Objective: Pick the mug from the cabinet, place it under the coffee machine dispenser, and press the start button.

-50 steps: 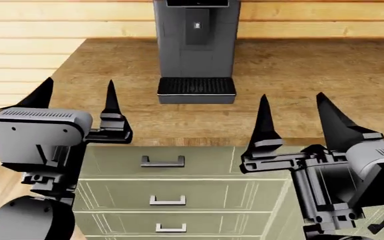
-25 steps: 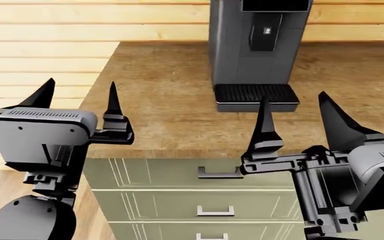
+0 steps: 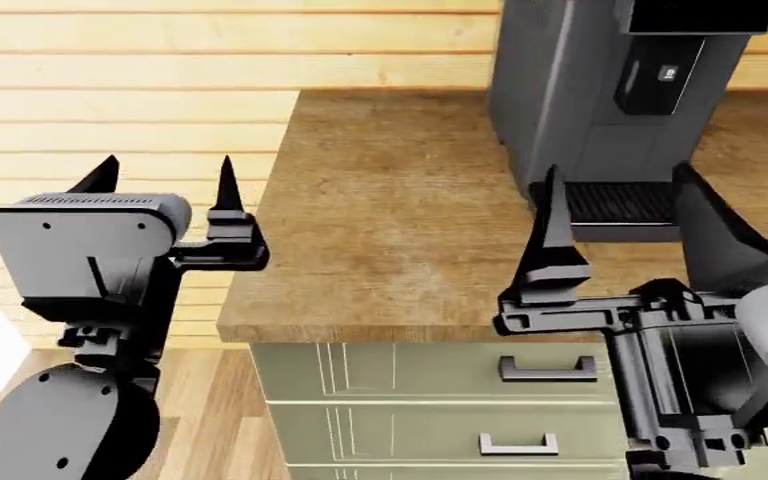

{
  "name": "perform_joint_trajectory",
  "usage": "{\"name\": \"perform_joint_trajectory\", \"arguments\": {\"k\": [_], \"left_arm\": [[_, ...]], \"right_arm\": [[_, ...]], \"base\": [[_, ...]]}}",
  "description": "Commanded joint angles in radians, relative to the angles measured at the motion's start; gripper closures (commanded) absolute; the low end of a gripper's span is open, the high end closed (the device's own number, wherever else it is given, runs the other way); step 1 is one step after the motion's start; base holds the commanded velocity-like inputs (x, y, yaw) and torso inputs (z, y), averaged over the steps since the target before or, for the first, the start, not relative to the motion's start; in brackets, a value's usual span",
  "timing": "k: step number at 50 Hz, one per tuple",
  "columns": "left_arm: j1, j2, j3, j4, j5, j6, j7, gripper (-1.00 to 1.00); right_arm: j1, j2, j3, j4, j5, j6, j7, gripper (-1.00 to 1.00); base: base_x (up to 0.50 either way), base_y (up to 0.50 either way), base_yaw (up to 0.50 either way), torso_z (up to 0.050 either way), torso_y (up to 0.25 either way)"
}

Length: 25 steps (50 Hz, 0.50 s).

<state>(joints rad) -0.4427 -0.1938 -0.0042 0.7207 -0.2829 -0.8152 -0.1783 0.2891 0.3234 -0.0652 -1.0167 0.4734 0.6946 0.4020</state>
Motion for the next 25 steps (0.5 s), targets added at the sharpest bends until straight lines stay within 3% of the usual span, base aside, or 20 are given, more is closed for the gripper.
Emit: {"name": "perform_joint_trajectory", "arguments": {"k": [1,4,7,12,15,16,25], "left_arm": [[-0.271,0.109,-0.077,-0.301,-0.068,-0.098,-0.058,-1.00],[-0.418,0.131,-0.056,-0.577,-0.035,-0.001,-0.044,-1.00],[-0.554,0.140,-0.028,-0.874,0.003,0.161,0.000,-1.00],[-0.783,0.149,0.028,-1.444,0.083,0.460,0.055,-1.00],[-1.001,0.162,0.030,-1.885,0.106,0.695,0.081,-1.00],[-1.020,0.163,0.024,-2.028,0.110,0.695,0.082,-1.00],[-0.984,0.169,0.006,-2.029,0.242,0.663,0.065,-1.00]], "right_arm": [[0.445,0.534,-0.214,-0.030,0.665,-0.135,0.672,-1.00],[0.770,0.649,-0.328,-0.030,0.926,-0.162,0.822,-1.00],[1.008,0.667,-0.349,-0.022,1.134,-0.110,0.902,-1.00],[1.208,0.688,-0.351,-0.011,1.296,-0.066,0.937,-1.00],[1.269,0.703,-0.344,-0.017,1.355,-0.057,0.943,-1.00],[1.277,0.709,-0.339,-0.021,1.366,-0.058,0.944,-1.00],[1.286,0.754,-0.114,-0.029,1.559,0.052,0.991,-1.00]], "base": [[0.00,0.00,0.00,0.000,0.000],[0.00,0.00,0.00,0.000,0.000],[0.00,0.00,0.00,0.000,0.000],[0.19,-0.02,0.00,0.000,0.000],[0.50,-0.09,0.00,0.000,0.000],[0.50,-0.10,0.00,0.000,0.000],[0.50,-0.10,0.00,0.000,0.000]]}}
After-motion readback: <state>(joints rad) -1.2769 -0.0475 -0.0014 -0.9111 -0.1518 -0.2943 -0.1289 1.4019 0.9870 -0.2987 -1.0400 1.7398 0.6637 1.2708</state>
